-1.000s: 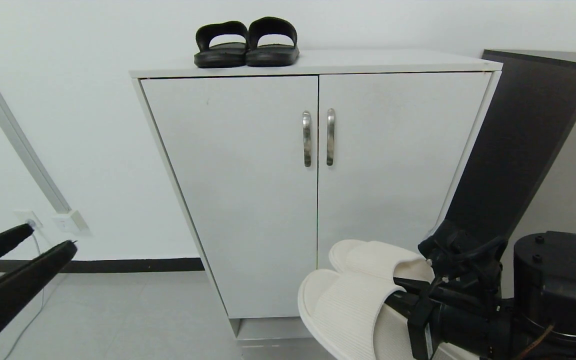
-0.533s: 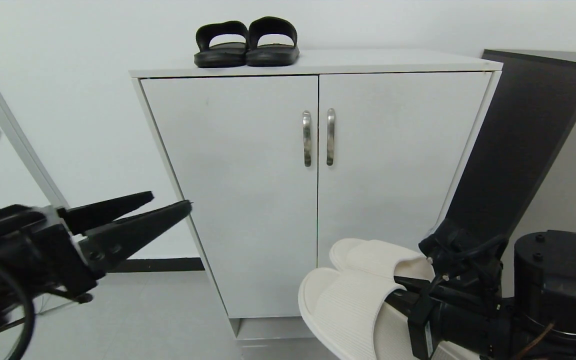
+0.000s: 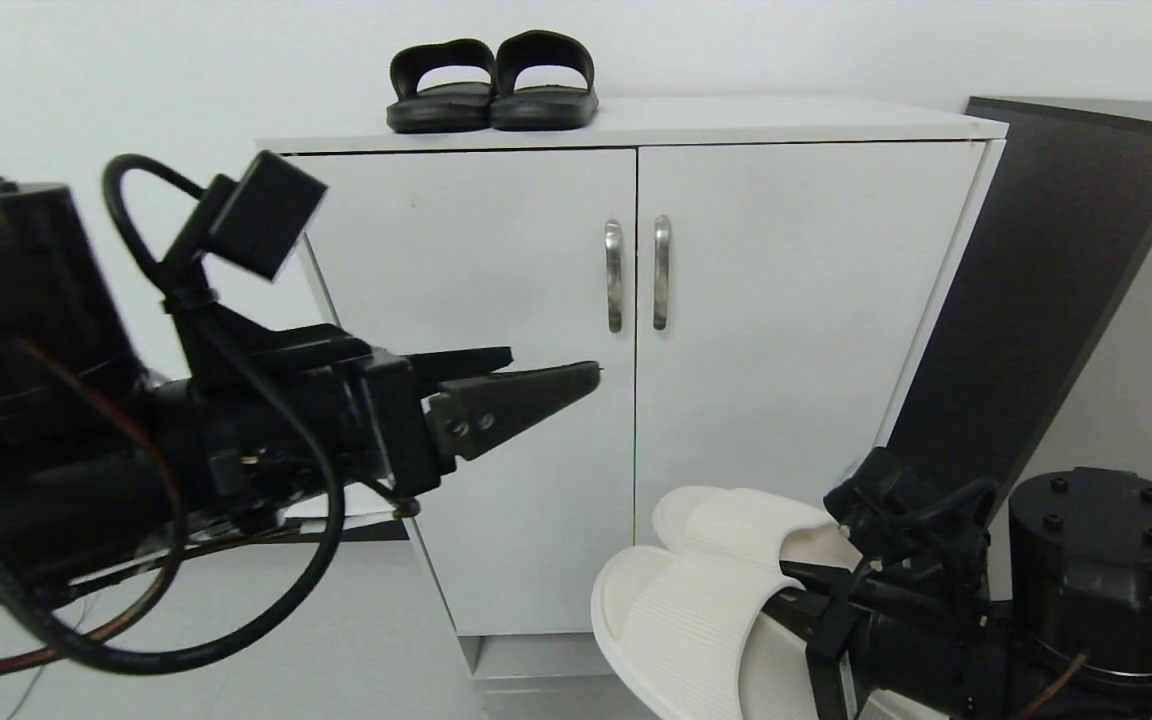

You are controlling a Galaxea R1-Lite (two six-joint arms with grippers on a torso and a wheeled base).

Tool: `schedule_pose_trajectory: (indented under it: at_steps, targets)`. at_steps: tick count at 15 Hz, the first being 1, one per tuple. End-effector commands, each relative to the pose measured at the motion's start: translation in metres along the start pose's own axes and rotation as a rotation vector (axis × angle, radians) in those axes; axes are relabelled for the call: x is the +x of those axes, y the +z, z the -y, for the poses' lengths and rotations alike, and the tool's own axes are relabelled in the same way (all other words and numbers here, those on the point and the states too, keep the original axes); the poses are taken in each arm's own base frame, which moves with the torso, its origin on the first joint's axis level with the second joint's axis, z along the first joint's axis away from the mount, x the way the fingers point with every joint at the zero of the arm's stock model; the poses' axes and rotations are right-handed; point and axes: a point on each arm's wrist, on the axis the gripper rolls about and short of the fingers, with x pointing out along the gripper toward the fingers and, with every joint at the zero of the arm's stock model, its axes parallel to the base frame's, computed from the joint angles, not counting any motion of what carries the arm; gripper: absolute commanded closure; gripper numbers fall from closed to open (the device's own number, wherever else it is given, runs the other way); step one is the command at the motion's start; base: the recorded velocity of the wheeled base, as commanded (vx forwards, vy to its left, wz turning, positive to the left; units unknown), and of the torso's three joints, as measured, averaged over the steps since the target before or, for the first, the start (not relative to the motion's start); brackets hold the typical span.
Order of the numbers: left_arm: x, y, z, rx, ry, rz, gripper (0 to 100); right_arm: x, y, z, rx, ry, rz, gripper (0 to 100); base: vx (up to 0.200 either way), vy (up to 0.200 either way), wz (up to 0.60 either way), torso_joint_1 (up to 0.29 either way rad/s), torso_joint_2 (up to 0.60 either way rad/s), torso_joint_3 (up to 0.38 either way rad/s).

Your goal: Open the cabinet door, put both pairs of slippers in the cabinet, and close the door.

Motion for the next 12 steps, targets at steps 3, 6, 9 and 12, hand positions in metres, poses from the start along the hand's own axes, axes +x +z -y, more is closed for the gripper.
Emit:
schedule_pose_trajectory:
  at_steps: [3,6,9,12]
  targets:
    - [0.065,0.004,-0.014,-0.005,-0.068,-0.029,0,0.001,-0.001,-0.002,-0.002,0.006,-0.003,100,0.000,0.000,0.00,0.000,0.00,0.000]
    - [0.099,0.006,-0.025,-0.013,-0.070,-0.026,0,0.000,0.000,-0.001,0.003,0.001,0.019,100,0.000,0.000,0.00,0.000,0.00,0.000]
    - [0.114,0.017,-0.026,-0.058,-0.159,-0.010,0,0.000,-0.001,-0.001,0.003,0.001,0.016,100,0.000,0.000,0.00,0.000,0.00,0.000]
    - [0.130,0.018,-0.033,-0.081,-0.197,-0.015,0,0.001,-0.001,-0.001,0.004,0.003,0.014,100,0.000,0.000,0.00,0.000,0.00,0.000]
